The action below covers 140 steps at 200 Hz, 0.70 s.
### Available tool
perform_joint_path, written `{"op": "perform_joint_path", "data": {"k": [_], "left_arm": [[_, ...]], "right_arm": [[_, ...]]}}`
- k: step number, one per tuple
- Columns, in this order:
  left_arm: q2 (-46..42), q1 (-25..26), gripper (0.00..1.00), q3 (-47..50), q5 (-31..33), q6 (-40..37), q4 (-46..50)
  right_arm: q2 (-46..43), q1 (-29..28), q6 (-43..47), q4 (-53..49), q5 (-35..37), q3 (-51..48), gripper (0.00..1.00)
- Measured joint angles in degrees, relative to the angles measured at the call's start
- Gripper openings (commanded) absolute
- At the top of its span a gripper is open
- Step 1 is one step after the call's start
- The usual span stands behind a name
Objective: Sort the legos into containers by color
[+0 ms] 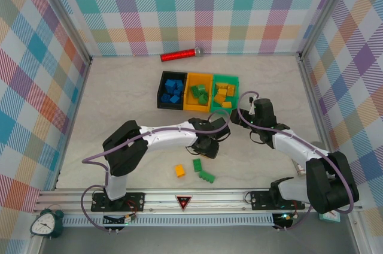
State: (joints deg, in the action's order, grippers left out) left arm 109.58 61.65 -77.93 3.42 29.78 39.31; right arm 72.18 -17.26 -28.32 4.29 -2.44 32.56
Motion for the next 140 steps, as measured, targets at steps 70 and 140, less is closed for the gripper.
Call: {"op": "perform_joint_path", "data": {"k": [70,140], "left_arm": [[0.00,-1.11,0.21,-9.68,5.40,-4.63,1.51],[1.27,-8.76,0.21,-16.57,5.18,-10.08,1.11]], "right_arm": [[-1.49,0.00,0.00,-0.07,0.07,0.00,0.69],[-2.05,0.00,0.02,-0.44,0.50,0.00,0.69]]}}
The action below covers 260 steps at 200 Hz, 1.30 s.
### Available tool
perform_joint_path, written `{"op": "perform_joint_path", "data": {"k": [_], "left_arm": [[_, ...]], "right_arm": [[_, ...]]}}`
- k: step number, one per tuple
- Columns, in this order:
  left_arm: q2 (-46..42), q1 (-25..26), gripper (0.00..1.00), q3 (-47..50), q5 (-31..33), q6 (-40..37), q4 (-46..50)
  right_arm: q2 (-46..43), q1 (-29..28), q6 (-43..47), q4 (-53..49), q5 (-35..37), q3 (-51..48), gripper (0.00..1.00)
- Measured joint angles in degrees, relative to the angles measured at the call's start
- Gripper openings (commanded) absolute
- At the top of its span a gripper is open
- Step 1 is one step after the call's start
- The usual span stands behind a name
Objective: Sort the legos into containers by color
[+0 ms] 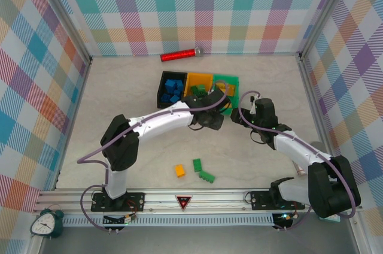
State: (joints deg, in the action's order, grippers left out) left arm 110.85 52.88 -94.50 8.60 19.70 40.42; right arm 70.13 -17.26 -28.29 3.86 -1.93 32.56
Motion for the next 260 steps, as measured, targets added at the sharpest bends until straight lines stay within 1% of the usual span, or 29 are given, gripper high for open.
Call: {"op": "perform_joint_path", "data": {"k": [22,52,78,112,119,137,146,149,160,174,179,201,215,233,260], "left_arm": [[1.86,-2.97,0.21,-4.26,-1.29,-1.90,-0.44],[4.72,-5.70,0.21,-11.13,-2.78,-4.50,-0.11],[9.55,-7.13,0.21,-20.15,-3.69,-6.40,-0.07],[19.21,-8.63,0.22,-35.32,-4.26,-8.02,1.51],[21.07,-8.90,0.25,-37.94,-4.72,-8.09,1.73],[24.46,-9.64,0.42,-41.94,-6.03,-8.24,1.90],[25.44,-9.99,0.43,-42.62,-6.36,-8.22,1.88],[25.64,-10.08,0.44,-42.69,-6.45,-8.20,1.88],[26.27,-10.34,0.56,-42.71,-6.69,-8.33,2.03],[26.71,-10.40,0.74,-42.71,-7.15,-8.48,2.36],[26.75,-10.45,0.77,-42.71,-7.48,-7.98,2.64],[26.38,-10.58,0.83,-42.05,-8.17,-7.80,2.71],[24.06,-10.56,0.83,-37.46,-8.15,-7.58,1.75],[18.10,-10.56,0.83,-27.04,-8.15,-7.56,-0.09],[5.05,-10.56,0.83,-9.01,-8.24,-7.54,-3.13]], "right_arm": [[0.00,0.00,-0.02,0.00,0.00,0.00,0.69],[0.00,0.00,-0.02,0.00,0.00,0.00,0.69],[0.00,0.00,-0.02,0.00,0.02,0.00,0.69],[0.00,0.00,-0.02,-0.02,0.02,0.00,0.69],[0.00,0.00,-0.02,-0.02,0.02,0.00,0.69],[-0.11,0.00,-0.02,-0.02,0.02,0.00,0.69],[-0.22,0.00,-0.02,-0.02,0.00,0.00,0.69],[-0.22,0.00,-0.02,-0.02,0.02,0.00,0.69],[-0.24,0.00,-0.02,-0.02,0.00,0.00,0.69],[-0.24,0.00,-0.02,0.00,-0.02,0.00,0.69],[-0.24,0.00,-0.04,0.00,-0.04,0.00,0.69],[-0.24,0.00,-0.04,0.00,-0.04,0.00,0.69],[-0.24,0.00,-0.04,0.00,-0.04,0.00,0.69],[-0.24,0.00,-0.04,0.00,-0.09,0.00,0.69],[-0.22,0.00,-0.11,0.02,-0.39,0.00,0.69]]}}
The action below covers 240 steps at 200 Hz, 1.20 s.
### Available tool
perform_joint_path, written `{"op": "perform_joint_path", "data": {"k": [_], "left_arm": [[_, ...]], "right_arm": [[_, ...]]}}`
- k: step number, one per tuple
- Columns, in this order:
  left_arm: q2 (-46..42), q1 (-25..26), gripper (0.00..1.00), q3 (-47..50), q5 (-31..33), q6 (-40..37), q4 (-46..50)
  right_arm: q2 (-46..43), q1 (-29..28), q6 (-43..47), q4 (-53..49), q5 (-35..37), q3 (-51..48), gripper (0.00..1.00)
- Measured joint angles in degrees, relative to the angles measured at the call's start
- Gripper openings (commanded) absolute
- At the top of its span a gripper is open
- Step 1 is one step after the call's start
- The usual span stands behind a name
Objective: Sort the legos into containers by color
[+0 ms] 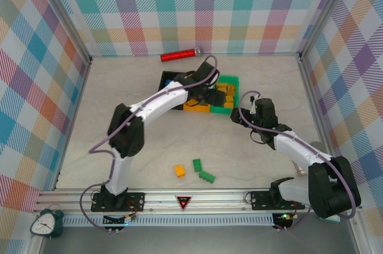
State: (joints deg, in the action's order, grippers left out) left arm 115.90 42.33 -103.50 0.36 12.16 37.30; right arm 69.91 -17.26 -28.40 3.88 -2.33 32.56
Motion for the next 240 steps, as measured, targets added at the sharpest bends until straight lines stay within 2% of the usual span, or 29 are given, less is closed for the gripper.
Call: {"op": "perform_joint_path", "data": {"k": [32,60,93,149,210,240], "left_arm": [[-15.58,0.00,0.81,18.12,-1.27,0.72,-2.14],[-25.81,0.83,0.81,32.89,-1.86,4.79,-1.46],[-34.69,5.79,0.81,46.99,-1.84,11.98,1.57],[-36.46,14.62,0.80,50.40,-0.81,22.71,4.15],[-30.25,19.41,0.74,51.39,0.35,30.29,4.87],[-28.39,19.89,0.69,52.74,0.57,33.40,4.42]], "right_arm": [[0.07,0.00,-0.59,0.13,-0.52,0.00,0.69],[0.92,0.00,-1.07,0.52,-1.11,0.00,0.69],[3.02,0.00,-1.44,1.07,-2.19,0.00,0.69],[4.39,0.00,-1.92,1.27,-2.93,0.00,0.69],[4.24,0.00,-2.32,1.25,-2.95,0.00,0.69],[4.17,0.00,-2.29,1.25,-3.10,0.00,0.69]]}}
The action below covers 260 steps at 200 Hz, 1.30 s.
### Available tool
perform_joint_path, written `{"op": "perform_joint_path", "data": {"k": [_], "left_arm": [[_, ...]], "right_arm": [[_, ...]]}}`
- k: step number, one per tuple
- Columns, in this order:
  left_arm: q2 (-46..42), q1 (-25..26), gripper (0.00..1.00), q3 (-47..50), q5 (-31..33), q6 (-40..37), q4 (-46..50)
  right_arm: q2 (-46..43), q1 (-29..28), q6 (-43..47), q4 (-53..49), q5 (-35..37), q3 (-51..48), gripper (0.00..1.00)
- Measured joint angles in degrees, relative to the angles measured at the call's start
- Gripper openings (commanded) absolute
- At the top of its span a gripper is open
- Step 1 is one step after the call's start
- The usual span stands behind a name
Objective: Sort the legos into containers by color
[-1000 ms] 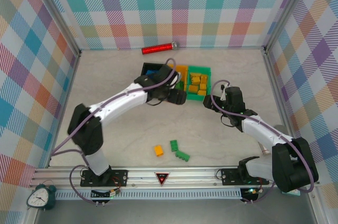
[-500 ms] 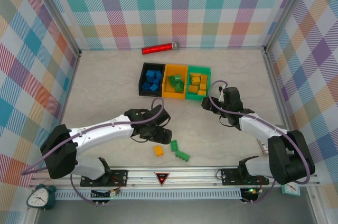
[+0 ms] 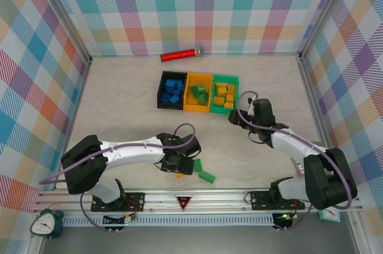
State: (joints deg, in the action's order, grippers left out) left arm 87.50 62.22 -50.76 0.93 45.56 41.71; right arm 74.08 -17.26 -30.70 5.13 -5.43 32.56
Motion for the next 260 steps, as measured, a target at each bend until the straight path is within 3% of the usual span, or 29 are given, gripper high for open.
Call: {"op": "perform_joint_path", "data": {"k": [34,83,122,187,260], "left_arm": [[3.61,0.07,0.46,-0.07,0.63,1.75,-0.20],[4.96,0.59,0.29,-2.56,3.06,1.66,0.98],[9.07,0.66,0.24,-11.39,6.12,-1.03,3.02],[19.34,-0.94,0.24,-33.20,10.14,-10.71,4.63],[28.44,-13.18,0.30,-44.78,5.46,-18.23,-1.92]], "right_arm": [[-0.11,0.00,0.00,0.00,0.00,0.00,0.69],[-0.11,0.00,0.00,0.00,0.00,0.00,0.69],[-0.11,0.00,0.00,0.00,0.00,0.00,0.69],[-0.11,0.00,0.02,-0.04,0.39,0.00,0.69],[-5.90,0.00,-0.02,-0.07,2.40,-1.51,0.69]]}}
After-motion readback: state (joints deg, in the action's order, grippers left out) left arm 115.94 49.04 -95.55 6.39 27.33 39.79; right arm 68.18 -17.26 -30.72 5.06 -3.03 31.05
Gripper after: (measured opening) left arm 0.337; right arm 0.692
